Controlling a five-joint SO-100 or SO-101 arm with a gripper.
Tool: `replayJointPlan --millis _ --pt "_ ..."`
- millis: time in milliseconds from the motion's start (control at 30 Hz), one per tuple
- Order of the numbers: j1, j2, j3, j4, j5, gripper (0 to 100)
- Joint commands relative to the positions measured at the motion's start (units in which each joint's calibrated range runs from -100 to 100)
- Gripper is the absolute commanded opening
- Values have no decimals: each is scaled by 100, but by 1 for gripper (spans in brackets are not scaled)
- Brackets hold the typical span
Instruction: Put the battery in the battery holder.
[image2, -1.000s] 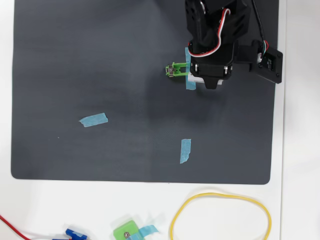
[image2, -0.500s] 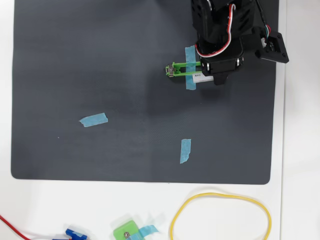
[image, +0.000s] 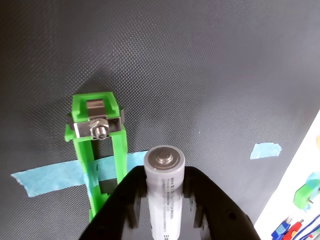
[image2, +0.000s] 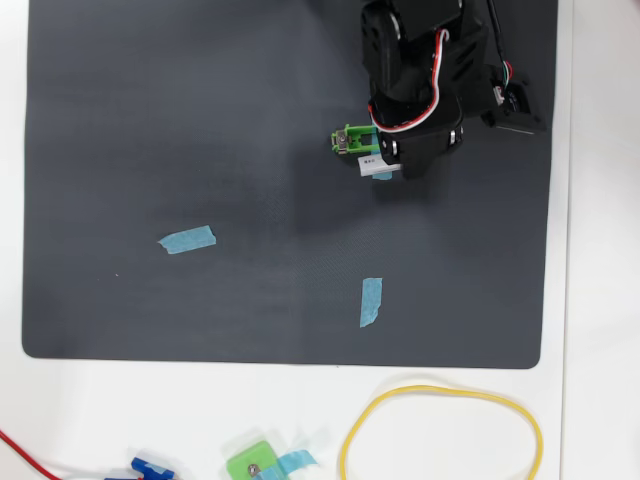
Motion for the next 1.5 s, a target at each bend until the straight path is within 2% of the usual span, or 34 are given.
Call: replayJointPlan --millis 0,267,533,1467 --pt "29 -5 -117 -14 120 0" --pt "50 -5 -47 4 125 0" --pt "19 -82 -126 738 287 0" --pt "-345 -176 -56 703 261 0"
